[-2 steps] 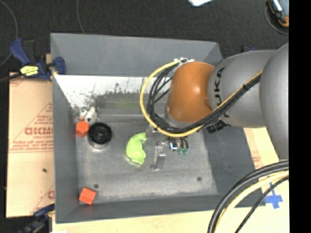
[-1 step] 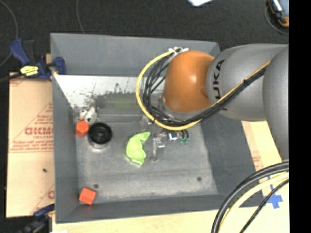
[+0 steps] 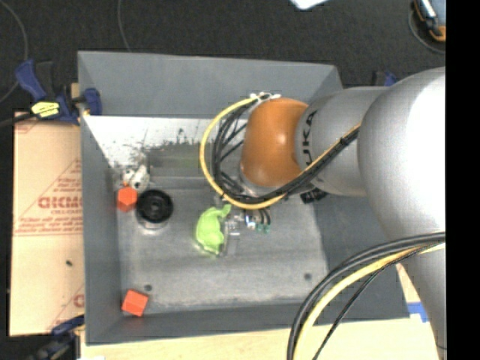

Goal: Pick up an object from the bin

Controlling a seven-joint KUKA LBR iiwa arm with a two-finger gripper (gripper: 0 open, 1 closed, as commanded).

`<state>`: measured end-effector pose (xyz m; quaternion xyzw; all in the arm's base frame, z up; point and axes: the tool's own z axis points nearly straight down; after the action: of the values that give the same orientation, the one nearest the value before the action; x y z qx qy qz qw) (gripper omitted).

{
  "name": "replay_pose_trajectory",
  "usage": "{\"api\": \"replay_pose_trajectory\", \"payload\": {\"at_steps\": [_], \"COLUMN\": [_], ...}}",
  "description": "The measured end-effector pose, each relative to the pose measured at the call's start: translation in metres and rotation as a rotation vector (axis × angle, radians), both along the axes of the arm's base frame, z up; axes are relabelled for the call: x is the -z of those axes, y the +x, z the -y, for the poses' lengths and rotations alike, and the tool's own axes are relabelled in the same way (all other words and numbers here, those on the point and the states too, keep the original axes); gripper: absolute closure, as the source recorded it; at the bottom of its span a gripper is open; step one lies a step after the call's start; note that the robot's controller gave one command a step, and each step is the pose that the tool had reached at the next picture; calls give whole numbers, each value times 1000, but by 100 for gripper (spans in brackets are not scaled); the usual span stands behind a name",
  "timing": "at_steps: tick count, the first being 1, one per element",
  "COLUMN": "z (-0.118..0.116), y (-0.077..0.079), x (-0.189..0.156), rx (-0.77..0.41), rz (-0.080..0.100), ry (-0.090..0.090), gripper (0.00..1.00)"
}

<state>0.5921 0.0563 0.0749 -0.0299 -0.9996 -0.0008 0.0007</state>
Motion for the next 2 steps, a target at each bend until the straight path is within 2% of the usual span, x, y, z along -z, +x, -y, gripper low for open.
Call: {"api": "replay_pose_trajectory", "payload": {"at_steps": [1, 2], "z": [2, 2], "y": [22, 22], "x": [0, 0], "rx": [-529, -527], "rz": [30, 30], "ry": [-5, -5], "gripper": [100, 100]}}
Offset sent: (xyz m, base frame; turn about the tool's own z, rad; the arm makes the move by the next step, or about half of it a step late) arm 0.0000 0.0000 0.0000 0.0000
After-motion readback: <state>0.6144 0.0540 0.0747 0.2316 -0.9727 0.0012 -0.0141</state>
